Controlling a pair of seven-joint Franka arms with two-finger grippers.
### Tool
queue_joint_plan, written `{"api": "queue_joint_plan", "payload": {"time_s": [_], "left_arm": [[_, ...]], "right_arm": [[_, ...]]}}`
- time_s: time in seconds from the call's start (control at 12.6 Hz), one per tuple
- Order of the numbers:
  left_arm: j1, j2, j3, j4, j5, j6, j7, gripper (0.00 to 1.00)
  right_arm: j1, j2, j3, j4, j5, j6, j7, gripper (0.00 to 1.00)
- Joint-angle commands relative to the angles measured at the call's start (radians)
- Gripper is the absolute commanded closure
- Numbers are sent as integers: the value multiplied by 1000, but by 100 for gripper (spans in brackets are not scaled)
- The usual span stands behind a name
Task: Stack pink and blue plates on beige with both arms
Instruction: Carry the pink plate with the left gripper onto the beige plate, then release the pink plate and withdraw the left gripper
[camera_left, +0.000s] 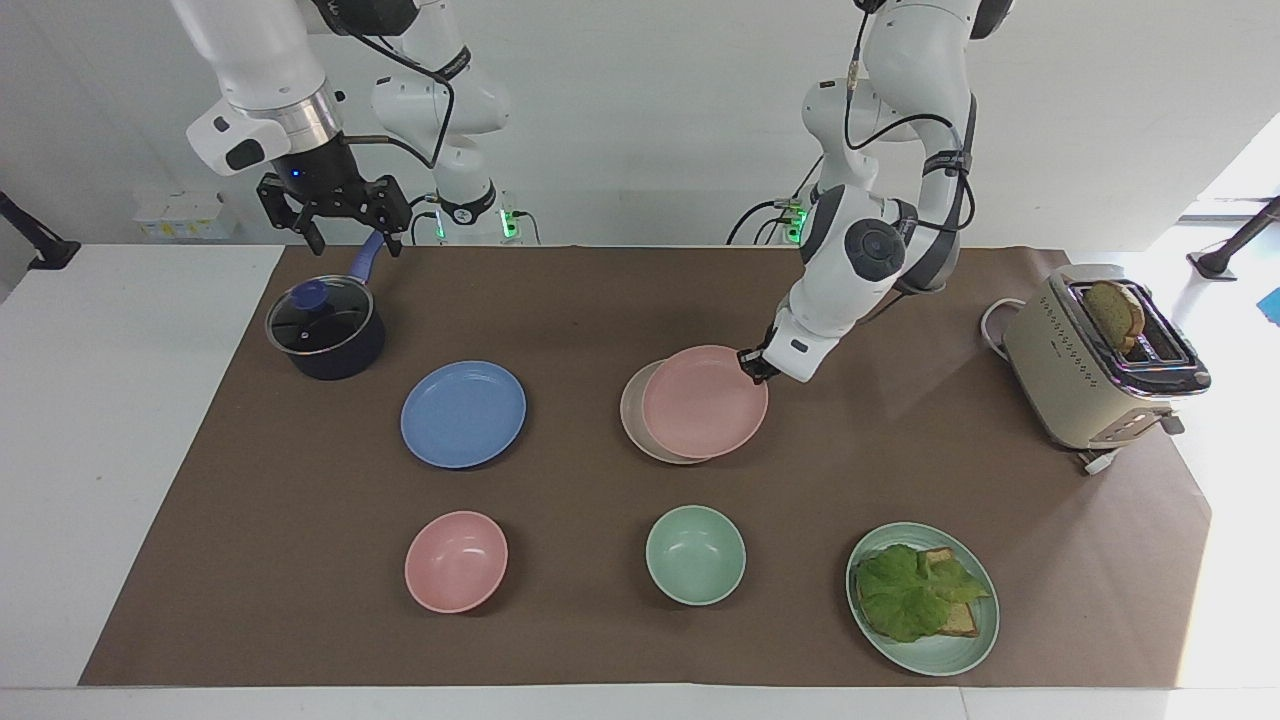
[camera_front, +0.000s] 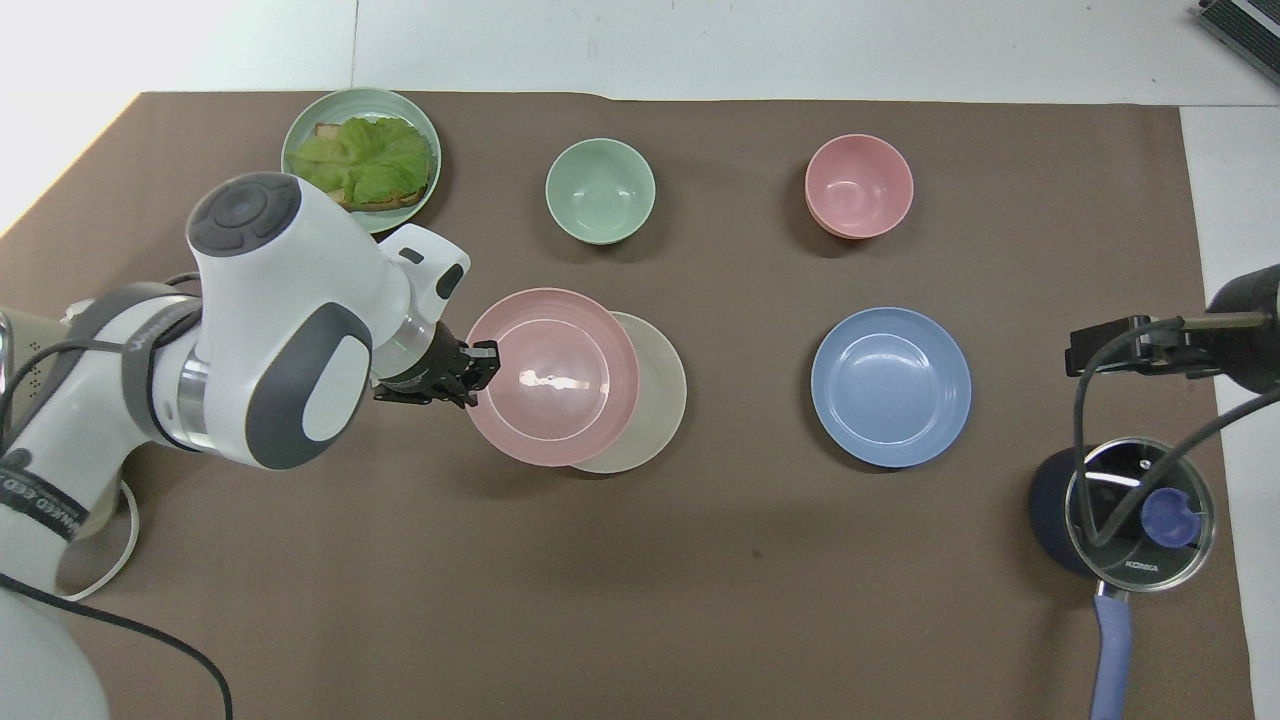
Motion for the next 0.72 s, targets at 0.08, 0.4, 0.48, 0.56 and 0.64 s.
{"api": "queue_joint_plan", "payload": {"time_s": [0.08,0.4,0.48,0.56,0.64], "left_arm": [[-40,12,17,-6,-24,67,2,46],[-40,12,19,1,-23,68,11,0],[-37,12,20,8,-17,61,8,0],[-25,9,22,20,-12,51,10,0],[-10,0,32,36,-6,38,10,0]], "right_arm": [[-10,-22,-2,-21,28,-6,-5,0],[-12,-21,-4,-21,28,-6,-6,0],[-15,-21,-4,-21,27,-7,-6,0],[-16,-21,-4,-21,27,-6,-8,0],[-18,-21,-4,-20,25,-1,-9,0]]}}
